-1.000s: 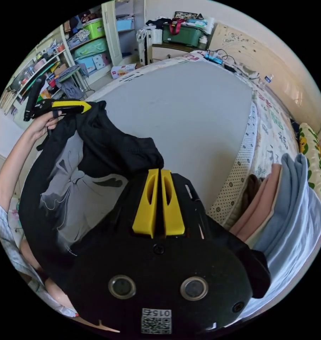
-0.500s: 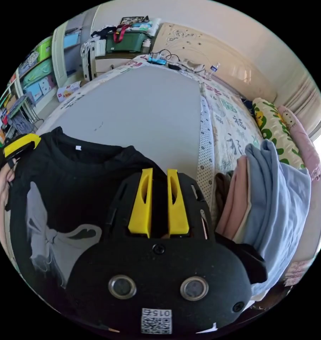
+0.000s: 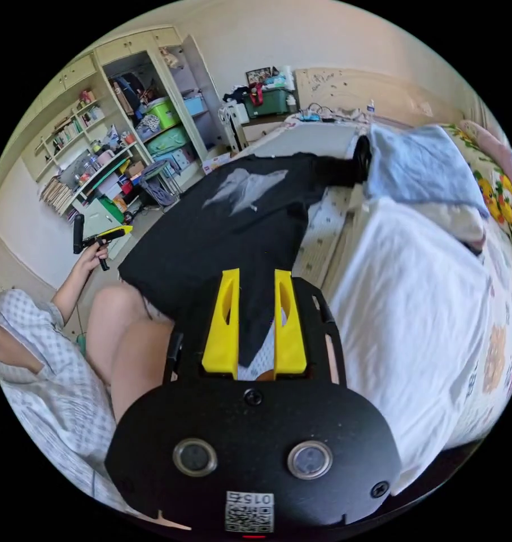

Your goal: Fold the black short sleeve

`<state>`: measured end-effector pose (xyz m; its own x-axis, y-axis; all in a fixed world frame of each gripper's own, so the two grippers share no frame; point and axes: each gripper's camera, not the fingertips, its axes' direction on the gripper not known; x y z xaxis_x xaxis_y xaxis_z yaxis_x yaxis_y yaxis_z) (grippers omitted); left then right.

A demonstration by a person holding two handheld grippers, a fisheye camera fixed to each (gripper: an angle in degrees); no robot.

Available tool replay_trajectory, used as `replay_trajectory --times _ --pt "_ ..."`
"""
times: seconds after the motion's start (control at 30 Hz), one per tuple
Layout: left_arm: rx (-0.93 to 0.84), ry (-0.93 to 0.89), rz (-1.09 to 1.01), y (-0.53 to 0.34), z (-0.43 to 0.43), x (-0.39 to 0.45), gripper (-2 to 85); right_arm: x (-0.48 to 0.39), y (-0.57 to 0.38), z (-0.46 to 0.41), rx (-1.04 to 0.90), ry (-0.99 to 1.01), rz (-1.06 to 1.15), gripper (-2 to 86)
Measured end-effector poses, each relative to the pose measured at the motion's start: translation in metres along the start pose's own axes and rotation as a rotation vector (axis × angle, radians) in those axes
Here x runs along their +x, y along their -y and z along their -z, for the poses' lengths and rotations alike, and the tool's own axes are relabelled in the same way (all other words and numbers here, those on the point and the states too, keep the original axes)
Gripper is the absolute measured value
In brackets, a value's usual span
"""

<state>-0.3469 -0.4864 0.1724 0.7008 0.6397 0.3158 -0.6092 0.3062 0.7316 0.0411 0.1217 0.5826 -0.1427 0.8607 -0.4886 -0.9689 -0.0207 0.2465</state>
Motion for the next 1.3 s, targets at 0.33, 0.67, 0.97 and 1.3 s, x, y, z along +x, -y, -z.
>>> replay_trajectory --times 0.33,0.67,0.97,1.3 --pt "-0.053 -0.092 0.156 -0.118 0.041 0.014 7.6 0.06 -0.162 -0.004 -0.001 -0.054 -0.136 4.5" --pt "0.025 -0.087 0.165 -0.142 0.103 0.026 0.2 0.135 -0.276 0.092 0.094 -0.021 -0.278 0.3" --pt "-0.023 0.036 0.131 -0.171 0.116 0.052 1.0 0.191 -0.305 0.162 -0.003 -0.043 -0.275 4.6" --pt "-0.103 0.124 0.091 -0.18 0.133 0.074 1.3 0.15 -0.131 0.546 0.42 -0.256 -0.156 0.3"
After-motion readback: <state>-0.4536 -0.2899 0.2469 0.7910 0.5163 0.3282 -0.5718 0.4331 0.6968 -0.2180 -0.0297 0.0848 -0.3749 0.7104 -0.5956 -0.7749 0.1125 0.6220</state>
